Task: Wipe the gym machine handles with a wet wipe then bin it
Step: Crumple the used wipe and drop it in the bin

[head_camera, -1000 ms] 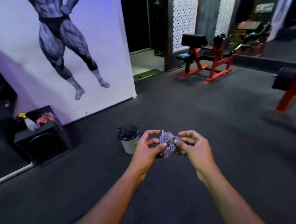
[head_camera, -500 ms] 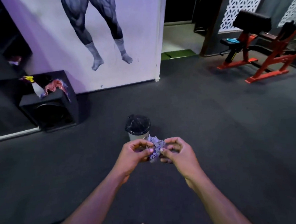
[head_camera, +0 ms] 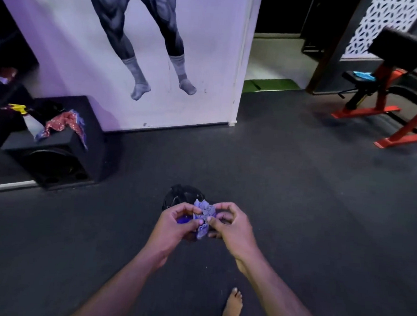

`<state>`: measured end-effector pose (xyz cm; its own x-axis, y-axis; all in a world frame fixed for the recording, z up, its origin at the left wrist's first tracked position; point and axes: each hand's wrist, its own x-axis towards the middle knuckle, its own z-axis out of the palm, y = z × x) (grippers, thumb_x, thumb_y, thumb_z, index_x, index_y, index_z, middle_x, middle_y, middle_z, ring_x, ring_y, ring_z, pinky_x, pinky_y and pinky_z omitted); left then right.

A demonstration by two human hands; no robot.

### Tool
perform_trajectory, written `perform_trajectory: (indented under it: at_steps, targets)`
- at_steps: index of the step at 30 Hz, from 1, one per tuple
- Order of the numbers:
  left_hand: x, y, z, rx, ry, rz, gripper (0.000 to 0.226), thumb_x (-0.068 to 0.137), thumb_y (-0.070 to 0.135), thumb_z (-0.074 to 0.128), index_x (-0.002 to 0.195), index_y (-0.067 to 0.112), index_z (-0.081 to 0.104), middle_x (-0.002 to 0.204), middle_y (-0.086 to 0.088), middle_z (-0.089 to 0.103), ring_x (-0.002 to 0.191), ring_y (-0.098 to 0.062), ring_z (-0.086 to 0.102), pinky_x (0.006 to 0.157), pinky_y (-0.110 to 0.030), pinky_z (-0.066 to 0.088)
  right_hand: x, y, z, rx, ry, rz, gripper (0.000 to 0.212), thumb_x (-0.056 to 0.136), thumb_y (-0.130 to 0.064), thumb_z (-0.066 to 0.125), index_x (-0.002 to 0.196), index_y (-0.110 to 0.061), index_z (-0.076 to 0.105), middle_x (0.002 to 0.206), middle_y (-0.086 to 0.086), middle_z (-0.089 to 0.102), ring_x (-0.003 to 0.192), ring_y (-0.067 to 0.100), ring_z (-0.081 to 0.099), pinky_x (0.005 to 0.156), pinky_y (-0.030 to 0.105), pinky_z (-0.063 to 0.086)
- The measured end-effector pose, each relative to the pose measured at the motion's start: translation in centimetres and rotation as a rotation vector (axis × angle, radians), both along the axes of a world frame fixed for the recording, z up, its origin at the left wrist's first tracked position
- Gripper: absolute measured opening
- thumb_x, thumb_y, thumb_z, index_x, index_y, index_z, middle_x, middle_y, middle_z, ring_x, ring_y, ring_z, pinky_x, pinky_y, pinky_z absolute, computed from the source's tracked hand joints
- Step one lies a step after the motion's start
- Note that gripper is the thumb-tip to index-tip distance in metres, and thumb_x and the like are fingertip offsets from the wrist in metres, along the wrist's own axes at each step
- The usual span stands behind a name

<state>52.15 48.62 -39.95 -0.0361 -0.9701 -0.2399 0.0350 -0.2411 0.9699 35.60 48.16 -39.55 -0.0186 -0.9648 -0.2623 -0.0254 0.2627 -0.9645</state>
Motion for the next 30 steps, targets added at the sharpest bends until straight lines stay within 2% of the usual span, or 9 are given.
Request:
perform_trajectory:
  at_steps: [3,5,7,9,11,19,24,27,30]
  targets:
    - [-1.9,-6.2,-1.9,0.033,-0.046,0.061,0.016,0.087,-0.004,0.075,0.101,0.004,0.071,0.094,-0.003,0.077,0.080,-0.014,0.070,0.074,-0.039,0.061,-1.9,-6.9,-2.1,0.031,0.008,0.047,0.023,0.087,0.002,0.072,0.102,-0.014,0.064,0.083,0.008,0.067,0.068,0.024,0.070,0.071,0.049,0.062]
    - [-2.3,-9.2,-2.6,0.049,-0.067,0.070,0.018,0.086,-0.006,0.076,0.098,0.006,0.072,0.093,-0.003,0.076,0.081,-0.014,0.070,0.074,-0.038,0.062,-2.4,-9.7,-3.0,0.065,-0.005,0.054,0.022,0.088,0.004,0.071,0.101,-0.012,0.064,0.082,0.007,0.067,0.065,0.023,0.069,0.073,0.052,0.061]
    - [-2.8,-12.4,-3.5,0.043,-0.065,0.116,0.019,0.084,-0.005,0.078,0.096,0.008,0.072,0.094,-0.005,0.075,0.081,-0.012,0.069,0.071,-0.033,0.061,-2.9,-13.5,-3.8,0.087,-0.011,0.085,0.021,0.088,0.007,0.069,0.100,-0.009,0.063,0.080,0.006,0.066,0.062,0.020,0.068,0.068,0.047,0.062]
    - [-3.0,-14.5,-4.7,0.092,-0.063,0.187,0.020,0.083,-0.007,0.078,0.095,0.008,0.073,0.095,-0.006,0.075,0.081,-0.012,0.068,0.069,-0.028,0.059,-3.0,-16.7,-5.0,0.140,-0.013,0.115,0.021,0.088,0.009,0.068,0.097,-0.008,0.063,0.079,0.006,0.066,0.061,0.015,0.067,0.060,0.034,0.061]
    - [-2.9,-15.8,-6.2,0.151,-0.054,0.237,0.021,0.083,-0.009,0.076,0.095,0.008,0.072,0.095,-0.006,0.075,0.080,-0.012,0.068,0.066,-0.025,0.058,-2.7,-19.2,-6.3,0.186,0.006,0.171,0.019,0.087,0.009,0.070,0.096,-0.007,0.064,0.082,0.010,0.068,0.063,0.014,0.067,0.058,0.029,0.060]
    - [-0.5,-22.7,-13.1,0.330,0.001,0.280,0.022,0.082,-0.013,0.075,0.094,0.005,0.069,0.092,-0.014,0.069,0.067,-0.007,0.067,0.058,-0.021,0.057,-0.7,-27.0,-12.3,0.388,0.049,0.246,0.017,0.088,0.012,0.066,0.091,-0.004,0.061,0.077,0.014,0.065,0.055,0.014,0.066,0.055,0.027,0.059]
    - [1.6,-28.8,-17.5,0.408,0.049,0.284,0.025,0.083,-0.014,0.072,0.094,0.009,0.068,0.087,-0.008,0.067,0.063,-0.003,0.064,0.056,-0.020,0.056,1.7,-33.8,-15.5,0.466,0.113,0.287,0.015,0.089,0.013,0.064,0.096,0.001,0.060,0.075,0.010,0.064,0.055,0.015,0.065,0.055,0.025,0.059]
    - [2.5,-31.6,-20.4,0.469,0.052,0.301,0.023,0.085,-0.012,0.072,0.094,0.009,0.068,0.087,-0.007,0.067,0.065,-0.002,0.066,0.056,-0.019,0.054,2.9,-37.5,-18.7,0.499,0.151,0.345,0.015,0.088,0.009,0.068,0.094,-0.004,0.062,0.076,0.007,0.067,0.060,0.017,0.066,0.062,0.030,0.060]
    - [2.6,-32.8,-24.0,0.519,0.053,0.291,0.023,0.086,-0.015,0.069,0.097,0.005,0.065,0.090,-0.012,0.064,0.062,-0.001,0.066,0.057,-0.018,0.055,3.4,-38.9,-23.1,0.554,0.174,0.351,0.019,0.088,0.010,0.068,0.090,-0.008,0.062,0.077,0.008,0.067,0.058,0.013,0.064,0.059,0.028,0.058]
